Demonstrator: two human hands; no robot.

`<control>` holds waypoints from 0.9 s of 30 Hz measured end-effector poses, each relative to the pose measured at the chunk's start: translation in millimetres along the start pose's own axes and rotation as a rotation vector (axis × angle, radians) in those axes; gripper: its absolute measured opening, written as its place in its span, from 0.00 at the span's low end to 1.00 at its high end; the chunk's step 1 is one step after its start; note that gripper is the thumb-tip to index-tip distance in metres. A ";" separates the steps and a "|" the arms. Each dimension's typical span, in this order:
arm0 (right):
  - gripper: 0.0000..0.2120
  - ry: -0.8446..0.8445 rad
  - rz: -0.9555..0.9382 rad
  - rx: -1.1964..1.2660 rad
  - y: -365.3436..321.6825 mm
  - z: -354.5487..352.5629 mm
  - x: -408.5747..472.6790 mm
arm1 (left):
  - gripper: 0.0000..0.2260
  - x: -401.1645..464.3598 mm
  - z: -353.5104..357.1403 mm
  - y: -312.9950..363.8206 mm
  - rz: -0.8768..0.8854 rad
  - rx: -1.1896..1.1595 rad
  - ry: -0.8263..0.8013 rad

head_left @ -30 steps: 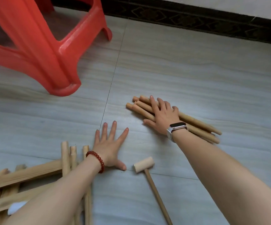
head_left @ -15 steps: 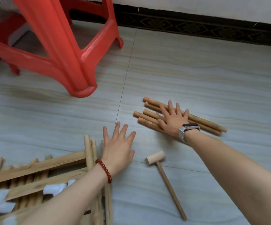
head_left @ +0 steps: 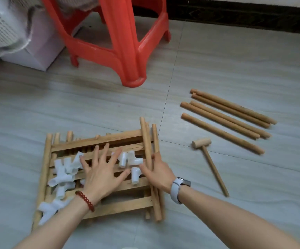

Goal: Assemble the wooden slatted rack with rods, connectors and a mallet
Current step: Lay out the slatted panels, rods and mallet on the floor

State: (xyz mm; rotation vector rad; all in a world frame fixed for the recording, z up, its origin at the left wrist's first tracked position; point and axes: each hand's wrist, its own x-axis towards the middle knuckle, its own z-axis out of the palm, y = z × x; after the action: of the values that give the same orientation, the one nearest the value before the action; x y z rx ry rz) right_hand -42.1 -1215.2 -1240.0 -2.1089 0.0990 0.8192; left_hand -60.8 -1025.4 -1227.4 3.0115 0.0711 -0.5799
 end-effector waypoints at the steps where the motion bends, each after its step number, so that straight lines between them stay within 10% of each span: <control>1: 0.19 0.040 0.021 -0.025 -1.1 3.8 -0.6 | 0.42 -4.5 2.9 -5.6 -0.047 -0.017 -0.010; 14: 0.10 0.295 -0.091 0.122 -58.7 13.3 -30.3 | 0.27 -38.6 -1.3 -46.7 -0.147 -0.325 0.106; 27: 0.08 0.600 -0.262 0.255 -47.9 -37.1 -52.4 | 0.19 -43.4 -44.2 -35.0 -0.118 -0.603 0.661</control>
State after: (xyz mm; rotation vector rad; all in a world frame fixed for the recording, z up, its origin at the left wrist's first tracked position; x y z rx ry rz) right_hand -47.3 -1223.3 -1160.5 -2.0010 0.2255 0.0002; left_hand -86.9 -988.3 -1172.5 2.4706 0.3811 0.3926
